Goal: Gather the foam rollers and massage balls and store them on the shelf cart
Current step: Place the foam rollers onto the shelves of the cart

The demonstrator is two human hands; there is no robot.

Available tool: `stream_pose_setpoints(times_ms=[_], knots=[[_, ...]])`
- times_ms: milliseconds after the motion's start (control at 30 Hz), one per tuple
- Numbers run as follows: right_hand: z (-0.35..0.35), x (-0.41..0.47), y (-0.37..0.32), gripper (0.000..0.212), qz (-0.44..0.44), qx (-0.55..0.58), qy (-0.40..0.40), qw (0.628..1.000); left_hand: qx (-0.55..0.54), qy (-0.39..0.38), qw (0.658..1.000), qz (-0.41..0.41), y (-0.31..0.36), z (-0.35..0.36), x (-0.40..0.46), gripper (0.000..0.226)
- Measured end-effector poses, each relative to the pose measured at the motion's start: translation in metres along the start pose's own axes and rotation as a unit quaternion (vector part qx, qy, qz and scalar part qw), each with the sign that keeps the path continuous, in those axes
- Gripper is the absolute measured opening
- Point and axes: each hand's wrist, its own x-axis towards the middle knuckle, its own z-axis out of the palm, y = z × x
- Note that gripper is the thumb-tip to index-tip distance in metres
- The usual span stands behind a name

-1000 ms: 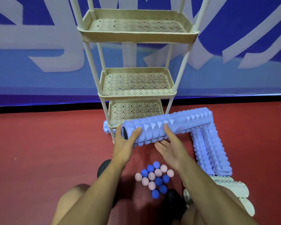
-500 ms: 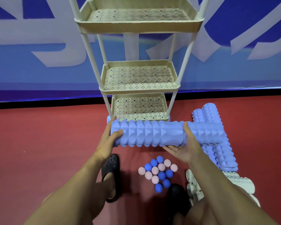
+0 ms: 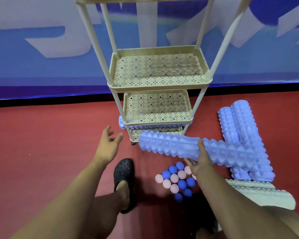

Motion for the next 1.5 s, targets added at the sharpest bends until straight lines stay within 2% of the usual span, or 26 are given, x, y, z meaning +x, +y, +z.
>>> stream_pose_setpoints(times_ms=[67,167,267,333,467,533,633,700,867,967,1100,1200,1267,1433,1500], knots=[[0.009,0.012,0.013,0.064,-0.011,0.037,-0.007,0.999,0.007,-0.002,1.0,0.008,-0.002,0.006,0.011,0.07],[0.024,0.031,0.03,0.059,-0.024,0.065,-0.008,0.998,0.006,0.001,1.0,0.019,0.001,0.021,0.03,0.073],[0.038,0.046,0.038,0.057,-0.027,0.078,-0.003,0.997,-0.012,0.019,0.997,0.074,0.013,0.034,0.05,0.072],[0.043,0.06,0.041,0.059,-0.029,0.081,-0.001,0.996,-0.016,0.033,0.993,0.11,0.018,0.039,0.065,0.065],[0.054,0.089,0.048,0.069,-0.021,0.067,-0.023,0.997,-0.015,0.055,0.99,0.126,0.014,0.047,0.082,0.054],[0.059,0.099,0.052,0.074,-0.013,0.068,-0.02,0.997,-0.012,0.066,0.989,0.134,0.01,0.049,0.084,0.054],[0.065,0.107,0.062,0.097,-0.006,0.082,-0.007,0.997,-0.01,0.073,0.987,0.14,0.008,0.048,0.088,0.059],[0.066,0.11,0.071,0.102,-0.014,0.096,0.005,0.995,-0.009,0.072,0.987,0.142,0.006,0.047,0.09,0.061],[0.061,0.114,0.085,0.076,-0.022,0.136,0.022,0.99,-0.005,0.063,0.985,0.158,0.005,0.045,0.091,0.061],[0.067,0.11,0.087,0.067,-0.024,0.111,0.001,0.994,-0.008,0.064,0.986,0.156,0.003,0.046,0.091,0.06],[0.087,0.109,0.089,0.038,-0.009,0.078,-0.039,0.996,-0.007,0.065,0.987,0.149,0.0,0.046,0.091,0.06],[0.102,0.114,0.089,0.045,0.001,0.052,-0.075,0.996,-0.008,0.055,0.986,0.157,0.003,0.046,0.087,0.059],[0.11,0.117,0.088,0.043,0.015,0.036,-0.095,0.995,-0.023,0.049,0.985,0.166,0.007,0.045,0.083,0.057],[0.121,0.126,0.094,0.055,0.051,-0.003,-0.117,0.992,-0.013,0.019,0.983,0.181,0.001,0.042,0.077,0.075],[0.121,0.129,0.095,0.056,0.067,-0.003,-0.118,0.991,-0.018,0.026,0.988,0.151,-0.011,0.04,0.087,0.078]])
